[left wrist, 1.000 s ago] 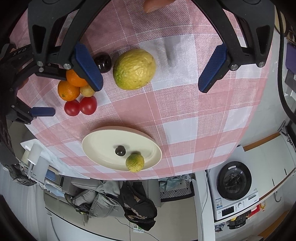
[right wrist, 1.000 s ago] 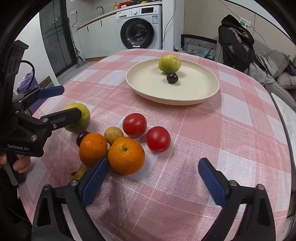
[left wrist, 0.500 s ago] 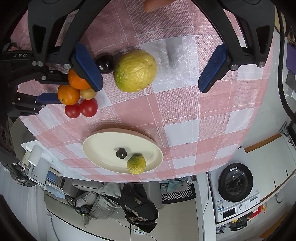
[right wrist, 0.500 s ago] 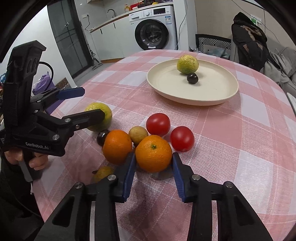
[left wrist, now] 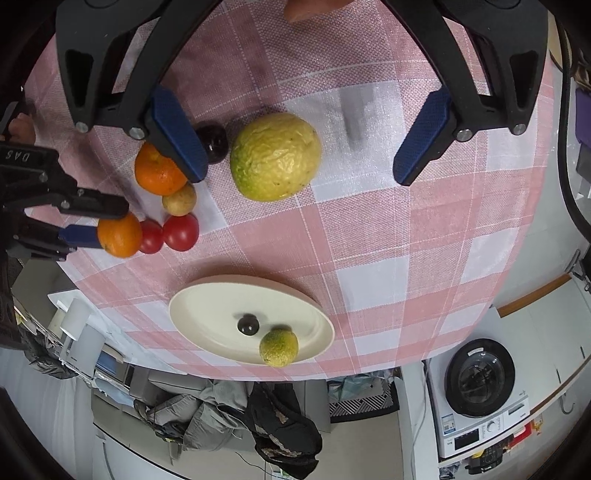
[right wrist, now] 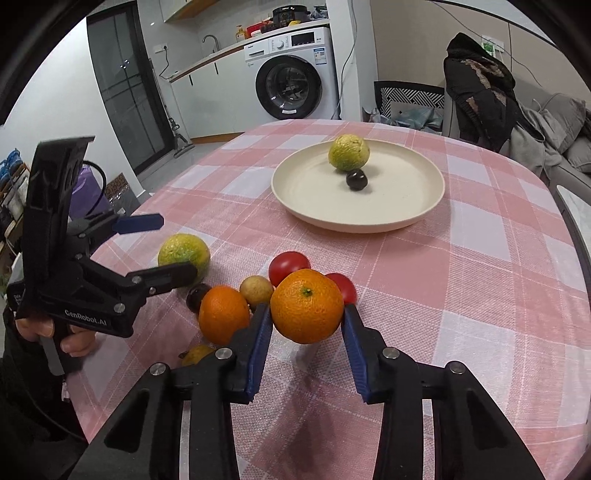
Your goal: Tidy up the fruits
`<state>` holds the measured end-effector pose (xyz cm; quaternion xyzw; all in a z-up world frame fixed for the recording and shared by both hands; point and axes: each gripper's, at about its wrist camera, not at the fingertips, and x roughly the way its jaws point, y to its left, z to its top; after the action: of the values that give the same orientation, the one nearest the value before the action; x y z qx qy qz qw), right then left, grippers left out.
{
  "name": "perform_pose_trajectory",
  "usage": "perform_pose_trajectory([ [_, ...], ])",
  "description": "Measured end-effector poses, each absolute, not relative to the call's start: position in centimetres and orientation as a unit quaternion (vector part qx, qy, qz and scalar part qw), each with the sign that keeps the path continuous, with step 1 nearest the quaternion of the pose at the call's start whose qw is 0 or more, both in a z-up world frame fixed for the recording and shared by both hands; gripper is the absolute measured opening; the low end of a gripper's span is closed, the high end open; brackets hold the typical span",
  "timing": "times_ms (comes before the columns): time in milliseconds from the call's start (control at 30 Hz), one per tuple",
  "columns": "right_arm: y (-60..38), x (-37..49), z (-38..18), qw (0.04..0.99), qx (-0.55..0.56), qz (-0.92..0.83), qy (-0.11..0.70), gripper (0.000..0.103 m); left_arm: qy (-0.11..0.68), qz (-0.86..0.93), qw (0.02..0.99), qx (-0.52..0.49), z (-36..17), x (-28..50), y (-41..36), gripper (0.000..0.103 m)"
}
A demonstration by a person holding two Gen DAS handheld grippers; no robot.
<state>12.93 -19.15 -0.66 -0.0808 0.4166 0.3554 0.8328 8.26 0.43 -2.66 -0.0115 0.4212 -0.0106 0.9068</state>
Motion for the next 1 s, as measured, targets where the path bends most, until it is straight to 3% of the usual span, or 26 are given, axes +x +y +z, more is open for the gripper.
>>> perform_pose_trajectory([
  [300, -19.6, 12.9, 0.0, 0.840, -0.076, 0.351, 0.408, 0.040, 0.439, -0.043, 0.897, -0.030, -3.0, 8.4, 0.4, 0.064],
  [367, -19.6, 12.8, 0.0, 0.840, -0.077, 0.351, 0.407, 0.040, 0.442, -0.053, 0.895, -0.034, -3.1, 8.4, 0.4, 0.048],
  [1000, -20.3, 13.2, 0.4, 0.850, -0.067, 0.342, 0.396, 0.040, 0.390, -0.051, 0.919, -0.042, -1.1, 7.3, 0.6, 0.047],
])
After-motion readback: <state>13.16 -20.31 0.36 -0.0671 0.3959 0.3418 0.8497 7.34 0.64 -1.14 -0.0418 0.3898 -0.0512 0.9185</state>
